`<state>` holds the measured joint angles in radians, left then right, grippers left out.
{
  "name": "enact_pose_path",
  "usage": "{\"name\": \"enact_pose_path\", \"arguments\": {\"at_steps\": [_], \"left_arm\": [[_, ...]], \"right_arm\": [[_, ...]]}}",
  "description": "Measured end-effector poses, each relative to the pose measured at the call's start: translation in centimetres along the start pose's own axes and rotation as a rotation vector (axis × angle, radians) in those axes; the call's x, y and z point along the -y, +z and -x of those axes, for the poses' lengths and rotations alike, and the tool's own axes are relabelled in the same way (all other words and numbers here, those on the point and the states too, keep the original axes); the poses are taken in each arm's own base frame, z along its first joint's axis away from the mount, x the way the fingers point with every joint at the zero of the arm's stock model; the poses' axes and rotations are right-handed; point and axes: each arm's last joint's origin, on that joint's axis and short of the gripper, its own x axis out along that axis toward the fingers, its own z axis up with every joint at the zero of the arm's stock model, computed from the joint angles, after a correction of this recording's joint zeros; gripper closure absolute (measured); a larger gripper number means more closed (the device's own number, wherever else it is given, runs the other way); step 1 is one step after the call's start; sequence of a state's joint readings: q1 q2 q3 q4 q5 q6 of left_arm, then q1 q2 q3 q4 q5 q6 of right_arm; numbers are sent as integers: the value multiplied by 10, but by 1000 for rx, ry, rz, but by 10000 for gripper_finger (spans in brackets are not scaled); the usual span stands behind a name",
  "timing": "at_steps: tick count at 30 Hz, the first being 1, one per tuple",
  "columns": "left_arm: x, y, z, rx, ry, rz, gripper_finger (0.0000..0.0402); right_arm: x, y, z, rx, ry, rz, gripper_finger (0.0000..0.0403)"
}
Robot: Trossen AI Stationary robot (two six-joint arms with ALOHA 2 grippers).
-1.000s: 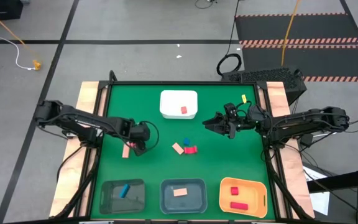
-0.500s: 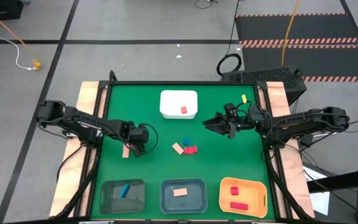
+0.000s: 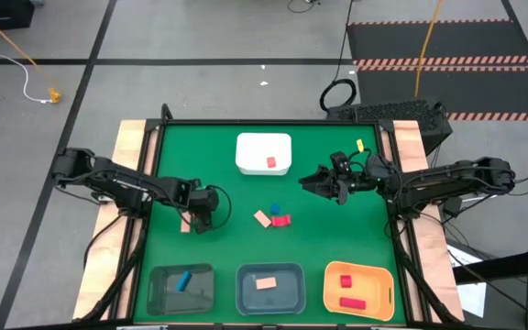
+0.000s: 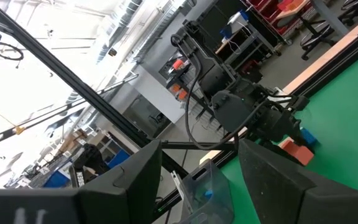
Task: Sort & place blocks by color
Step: Put the left orange block into the white bin
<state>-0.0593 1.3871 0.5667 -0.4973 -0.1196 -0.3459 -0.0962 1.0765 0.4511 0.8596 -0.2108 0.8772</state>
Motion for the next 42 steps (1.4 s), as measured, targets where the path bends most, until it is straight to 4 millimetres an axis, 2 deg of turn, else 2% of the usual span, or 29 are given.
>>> {"name": "enact_pose_path", "arguments": {"at_steps": [8, 15, 23, 29, 35, 42], "left_arm": [[-4, 6, 11, 51, 5, 26, 267], [-13, 39, 43, 236, -24, 32, 267], [-16, 88, 84, 595, -94, 86, 267], [-14, 111, 108, 850, -158, 140, 267], [-16, 121, 122, 1020, -143, 192, 267], [-20, 124, 123, 1060, -133, 273, 267]], "right_arm": [[0, 0, 0, 0, 0, 0, 197], [0, 0, 0, -1, -2, 0, 197], [0, 0, 0, -1, -4, -1, 197], [3, 3, 1, 18, -21, 17, 197], [1, 5, 1, 49, -10, 29, 197], [-6, 10, 1, 110, 61, -1, 197]]}}
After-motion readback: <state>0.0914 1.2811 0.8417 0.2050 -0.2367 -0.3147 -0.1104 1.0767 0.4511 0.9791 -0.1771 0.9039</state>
